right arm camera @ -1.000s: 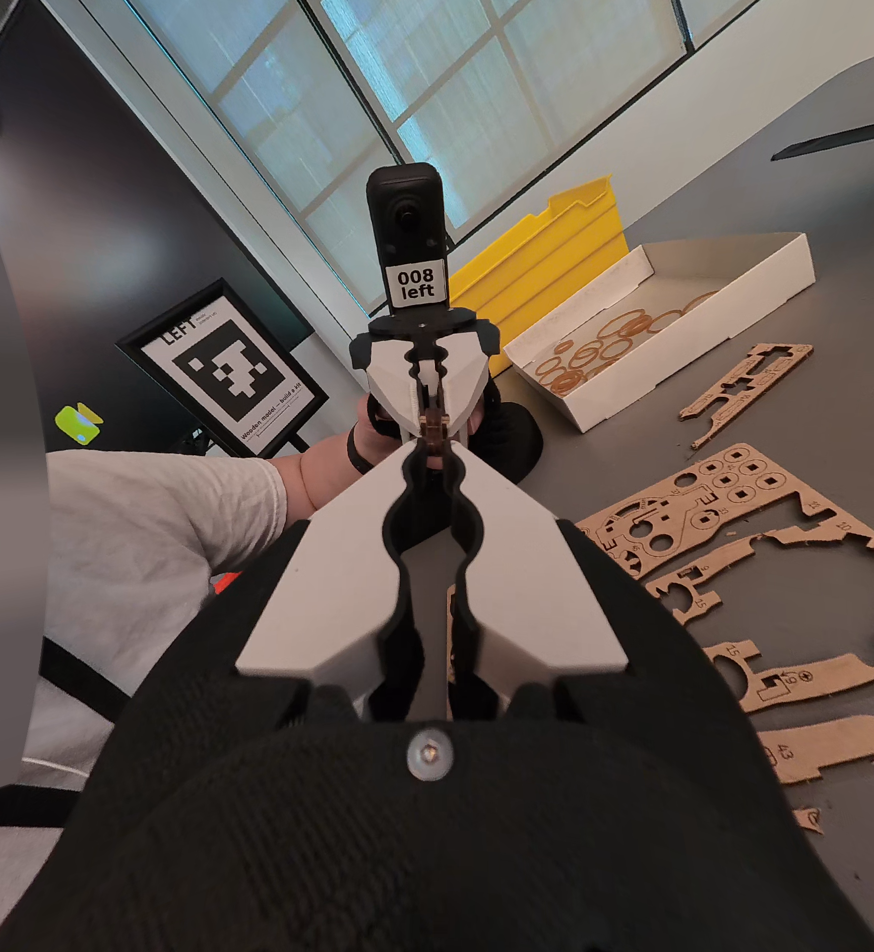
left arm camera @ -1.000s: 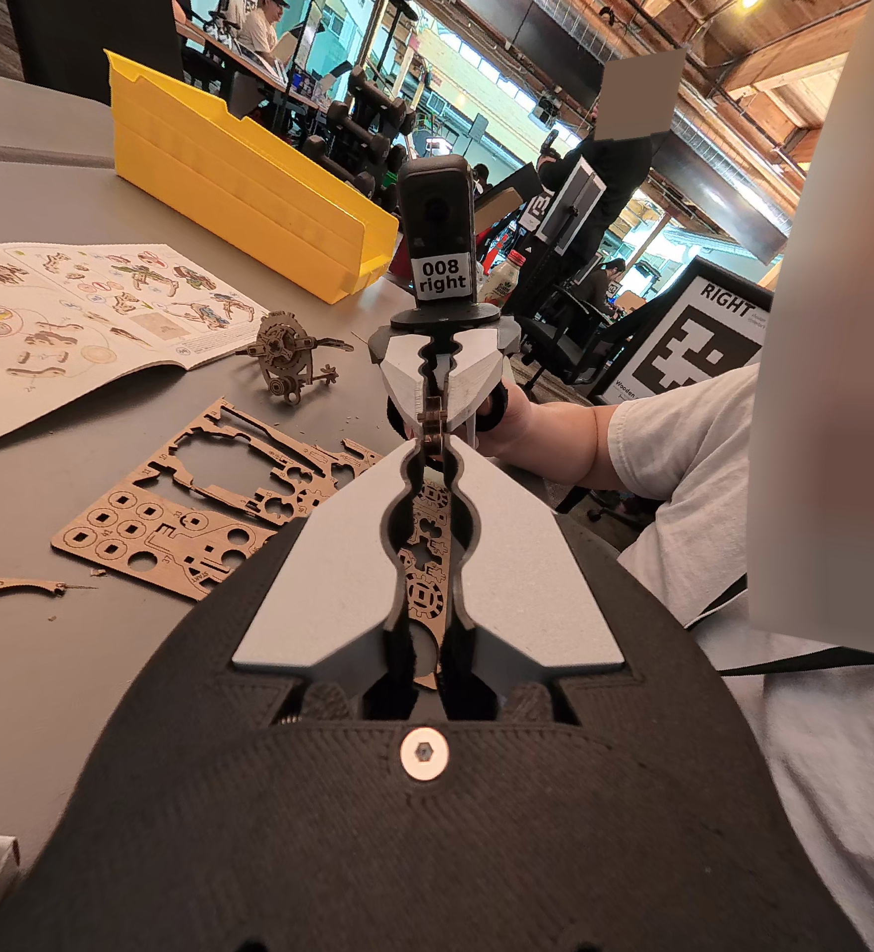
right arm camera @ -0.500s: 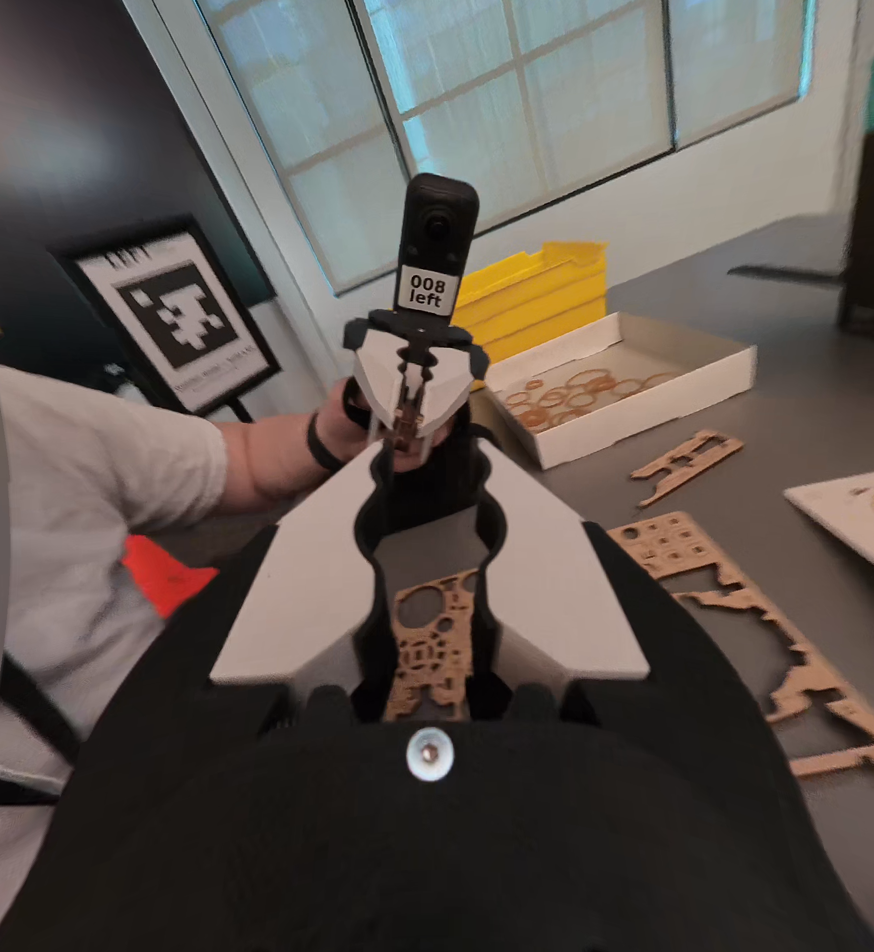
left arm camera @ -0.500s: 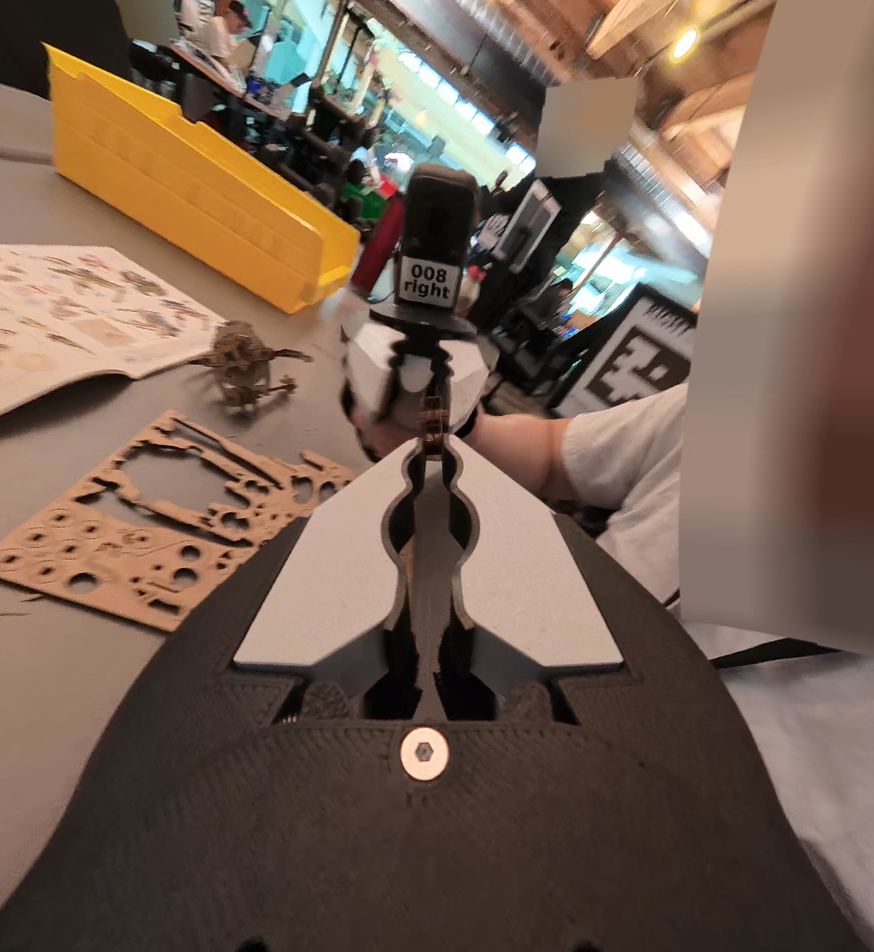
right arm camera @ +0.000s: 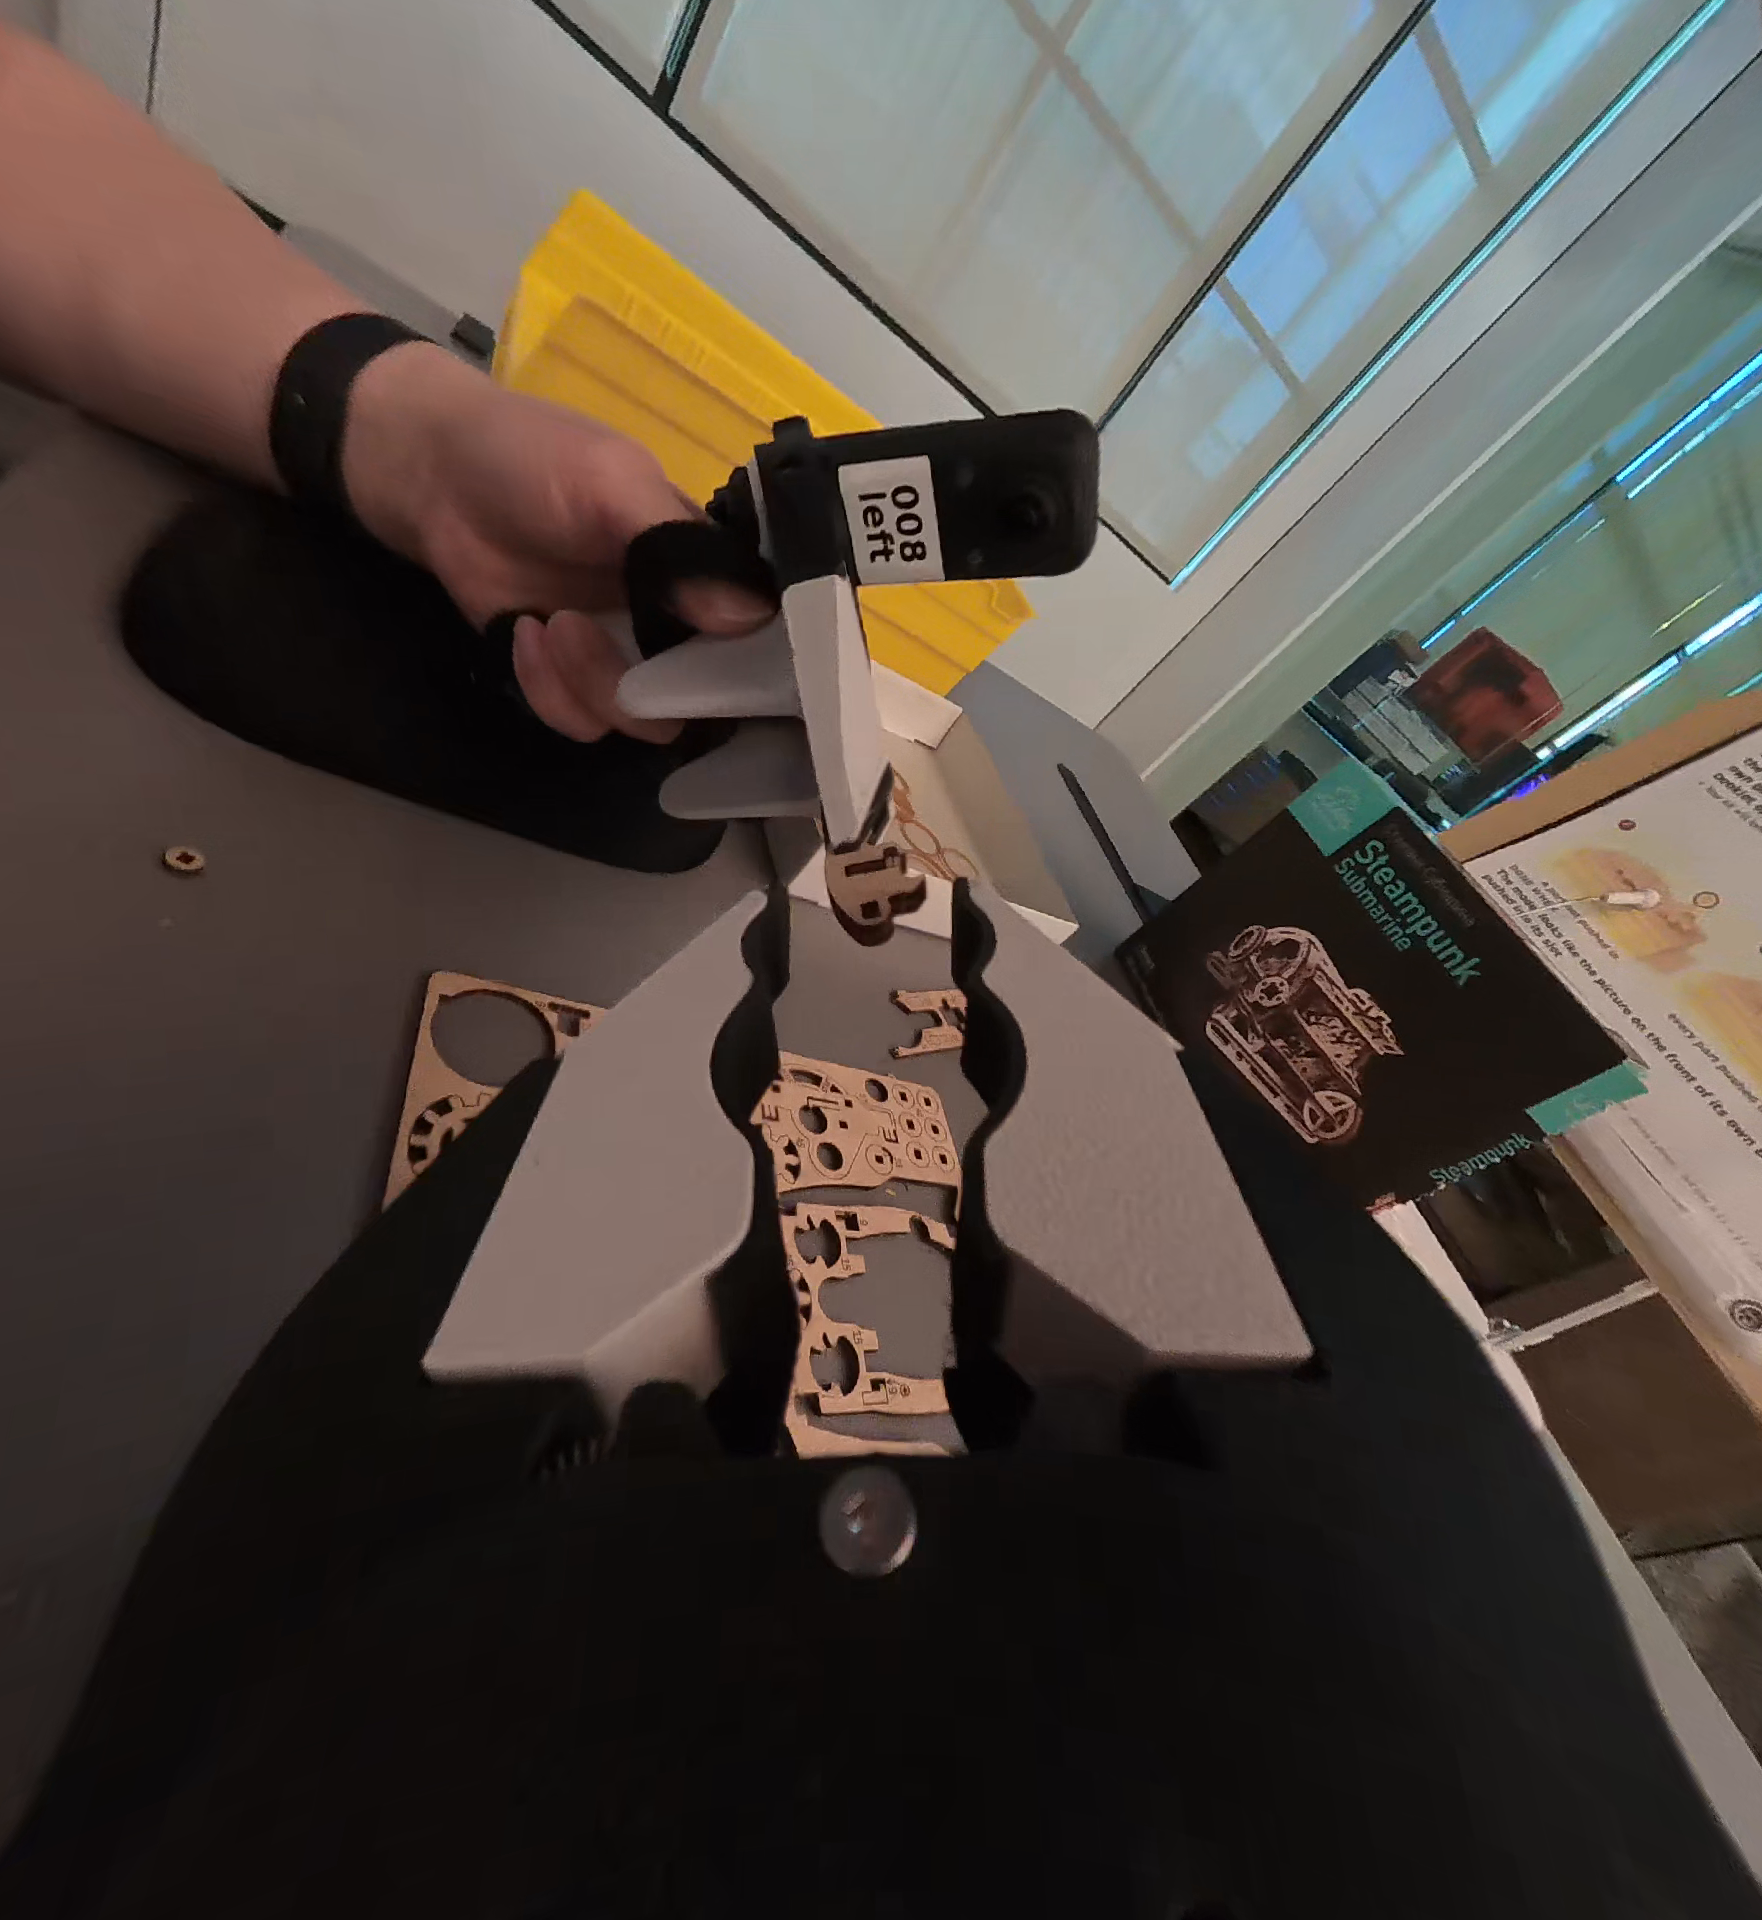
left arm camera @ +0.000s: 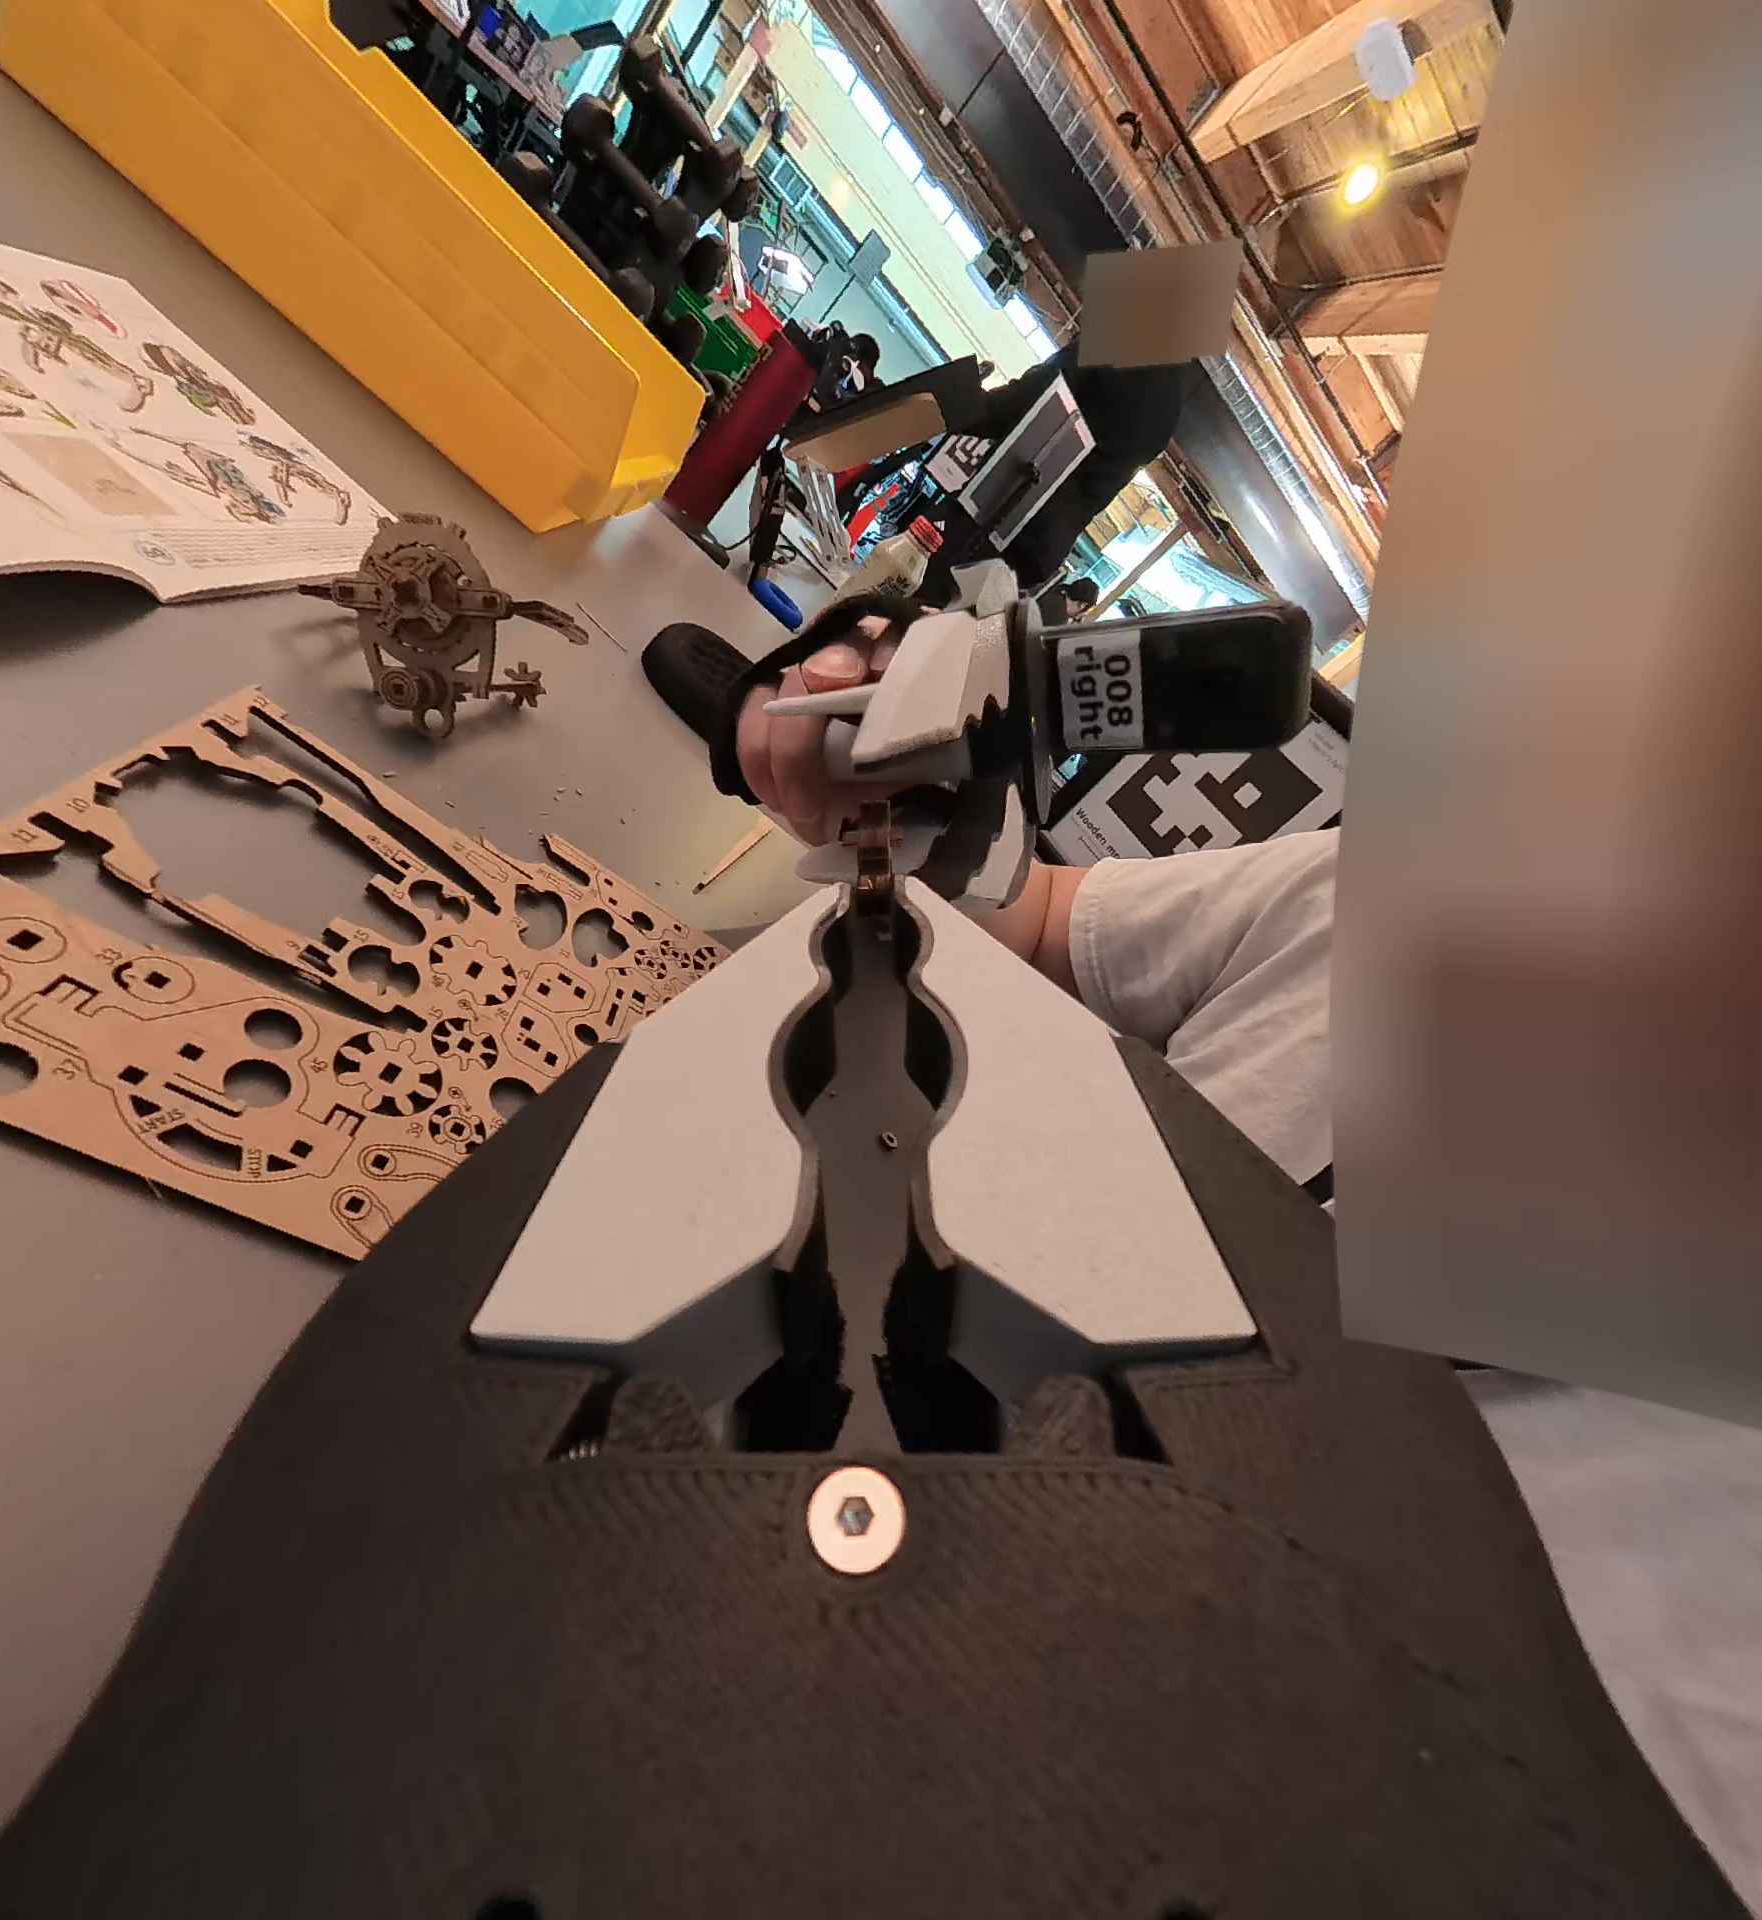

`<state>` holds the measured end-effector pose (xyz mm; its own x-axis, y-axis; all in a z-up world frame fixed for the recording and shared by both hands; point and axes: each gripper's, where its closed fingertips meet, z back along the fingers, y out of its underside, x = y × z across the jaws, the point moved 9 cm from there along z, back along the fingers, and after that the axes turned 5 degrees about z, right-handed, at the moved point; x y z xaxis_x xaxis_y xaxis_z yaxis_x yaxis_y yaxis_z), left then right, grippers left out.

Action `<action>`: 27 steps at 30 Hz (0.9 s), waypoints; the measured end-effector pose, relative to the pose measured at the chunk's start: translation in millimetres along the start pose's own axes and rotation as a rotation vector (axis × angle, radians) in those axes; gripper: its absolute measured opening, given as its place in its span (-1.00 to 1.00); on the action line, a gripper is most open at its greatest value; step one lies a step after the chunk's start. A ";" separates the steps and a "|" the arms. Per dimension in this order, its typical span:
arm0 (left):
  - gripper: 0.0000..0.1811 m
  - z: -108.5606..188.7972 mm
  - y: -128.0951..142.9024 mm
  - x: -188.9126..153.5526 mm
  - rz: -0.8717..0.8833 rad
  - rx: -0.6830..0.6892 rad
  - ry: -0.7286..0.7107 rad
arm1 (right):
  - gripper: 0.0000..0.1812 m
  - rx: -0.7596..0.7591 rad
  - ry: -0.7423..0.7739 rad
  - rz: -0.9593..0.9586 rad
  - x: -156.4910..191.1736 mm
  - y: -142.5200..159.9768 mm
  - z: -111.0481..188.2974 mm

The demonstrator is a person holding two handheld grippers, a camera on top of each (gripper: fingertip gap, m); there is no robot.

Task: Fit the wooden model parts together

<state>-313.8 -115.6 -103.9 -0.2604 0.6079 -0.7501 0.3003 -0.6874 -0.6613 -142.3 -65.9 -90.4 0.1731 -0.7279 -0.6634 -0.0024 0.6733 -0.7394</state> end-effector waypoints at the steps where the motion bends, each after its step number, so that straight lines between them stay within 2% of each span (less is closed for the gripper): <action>1: -0.95 0.0 0.0 0.3 -0.001 0.002 -0.003 | -0.69 0.008 -0.004 0.000 0.8 0.3 -0.7; 5: -0.95 -1.4 1.5 0.8 0.000 0.016 -0.009 | -0.78 0.045 0.004 0.034 3.2 2.9 -2.7; 14: -0.95 -4.0 4.8 3.4 0.009 0.049 -0.020 | -0.80 0.070 0.002 0.067 8.5 5.1 -5.7; 23: -0.95 -3.5 4.5 4.0 0.010 0.048 -0.023 | -0.80 0.076 -0.009 0.025 7.2 5.6 -6.4; 27: -0.96 -2.3 3.9 5.6 0.018 0.039 -0.020 | -0.75 0.060 -0.025 -0.067 3.5 8.7 -6.6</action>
<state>-312.0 -114.0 -110.7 -0.2739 0.5877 -0.7613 0.2689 -0.7132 -0.6473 -148.2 -63.5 -99.9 0.1955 -0.7688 -0.6089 0.0692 0.6302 -0.7734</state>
